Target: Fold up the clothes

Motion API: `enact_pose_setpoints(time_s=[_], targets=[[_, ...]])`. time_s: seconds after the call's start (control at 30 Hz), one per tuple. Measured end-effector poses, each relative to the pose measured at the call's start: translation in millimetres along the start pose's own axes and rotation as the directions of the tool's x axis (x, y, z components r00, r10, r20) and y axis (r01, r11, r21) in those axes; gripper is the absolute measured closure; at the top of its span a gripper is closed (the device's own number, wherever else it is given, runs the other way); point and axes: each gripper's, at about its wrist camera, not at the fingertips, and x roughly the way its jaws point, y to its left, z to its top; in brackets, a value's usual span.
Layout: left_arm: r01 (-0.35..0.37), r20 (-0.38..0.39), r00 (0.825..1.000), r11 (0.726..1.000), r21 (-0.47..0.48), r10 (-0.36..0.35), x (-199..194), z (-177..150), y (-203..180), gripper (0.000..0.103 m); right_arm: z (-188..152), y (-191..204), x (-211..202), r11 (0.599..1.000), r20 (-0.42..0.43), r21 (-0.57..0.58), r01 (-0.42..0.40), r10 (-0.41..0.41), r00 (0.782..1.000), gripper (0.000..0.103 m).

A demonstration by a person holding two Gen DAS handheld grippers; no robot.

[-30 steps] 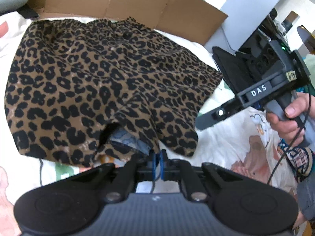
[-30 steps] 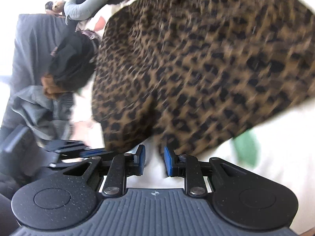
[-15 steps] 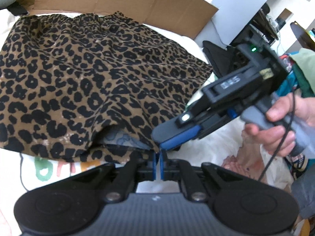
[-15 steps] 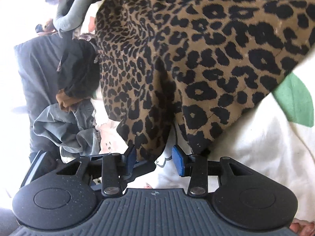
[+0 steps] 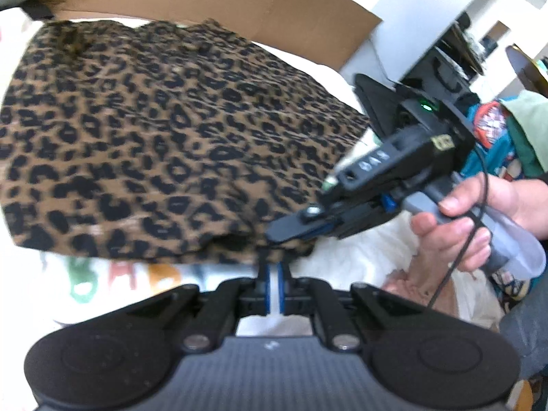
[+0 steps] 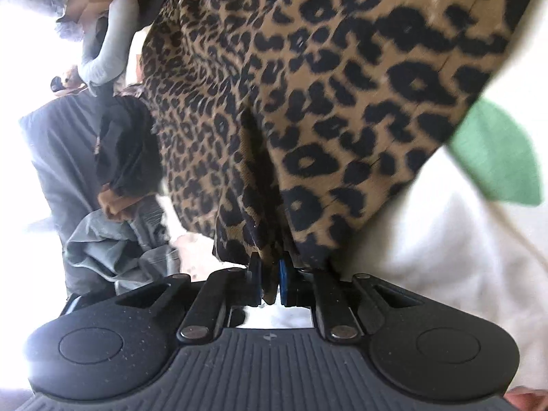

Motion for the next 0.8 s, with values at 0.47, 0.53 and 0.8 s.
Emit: enact_pose_setpoints(time_s=[0.47, 0.53, 0.8], targets=[[-0.397, 0.114, 0.897, 0.893, -0.212, 0.426, -52.0, 33.6, 108.9, 0.083, 8.6, -2.7, -10.7, 0.991, 0.037, -0.096, 0.091, -0.088, 0.995, 0.095], [-0.401, 0.105, 0.895, 0.885, -0.236, 0.433, -51.0, 35.3, 117.6, 0.073, 8.4, -2.2, -10.7, 0.99, 0.035, -0.106, 0.095, -0.092, 0.995, 0.096], [-0.325, 0.055, 0.931, 0.886, -0.331, 0.362, -21.7, 31.9, 138.9, 0.053, 8.1, -1.5, -8.7, 0.986, 0.028, -0.127, 0.105, -0.102, 0.994, 0.096]])
